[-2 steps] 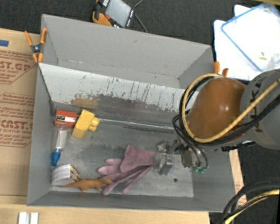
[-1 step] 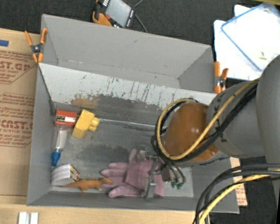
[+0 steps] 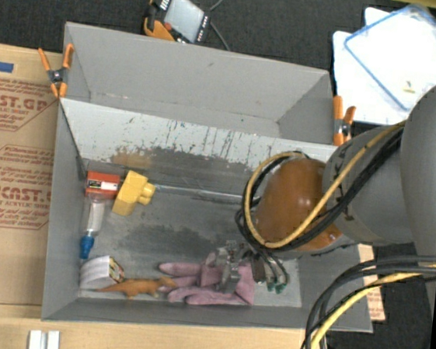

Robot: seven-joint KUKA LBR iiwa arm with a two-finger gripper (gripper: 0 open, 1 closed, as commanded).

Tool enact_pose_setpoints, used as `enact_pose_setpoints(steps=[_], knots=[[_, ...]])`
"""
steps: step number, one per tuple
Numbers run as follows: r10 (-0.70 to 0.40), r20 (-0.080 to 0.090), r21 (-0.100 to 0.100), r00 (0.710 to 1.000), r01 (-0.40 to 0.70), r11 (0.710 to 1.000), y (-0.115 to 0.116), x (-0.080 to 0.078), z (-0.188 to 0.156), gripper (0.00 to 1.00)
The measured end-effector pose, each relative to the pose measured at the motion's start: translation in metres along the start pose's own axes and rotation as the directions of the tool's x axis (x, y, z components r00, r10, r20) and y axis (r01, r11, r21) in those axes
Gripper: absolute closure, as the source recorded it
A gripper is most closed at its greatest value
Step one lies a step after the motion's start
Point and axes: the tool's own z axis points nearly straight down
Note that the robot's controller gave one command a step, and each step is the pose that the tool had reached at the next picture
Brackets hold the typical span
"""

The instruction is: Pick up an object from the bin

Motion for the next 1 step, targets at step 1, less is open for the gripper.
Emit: enact_pose_setpoints(steps=[1], knots=[[0.0, 0.0, 0.0, 1.0, 0.0, 1.0, 0.0, 0.0, -0.0002, 1.0]])
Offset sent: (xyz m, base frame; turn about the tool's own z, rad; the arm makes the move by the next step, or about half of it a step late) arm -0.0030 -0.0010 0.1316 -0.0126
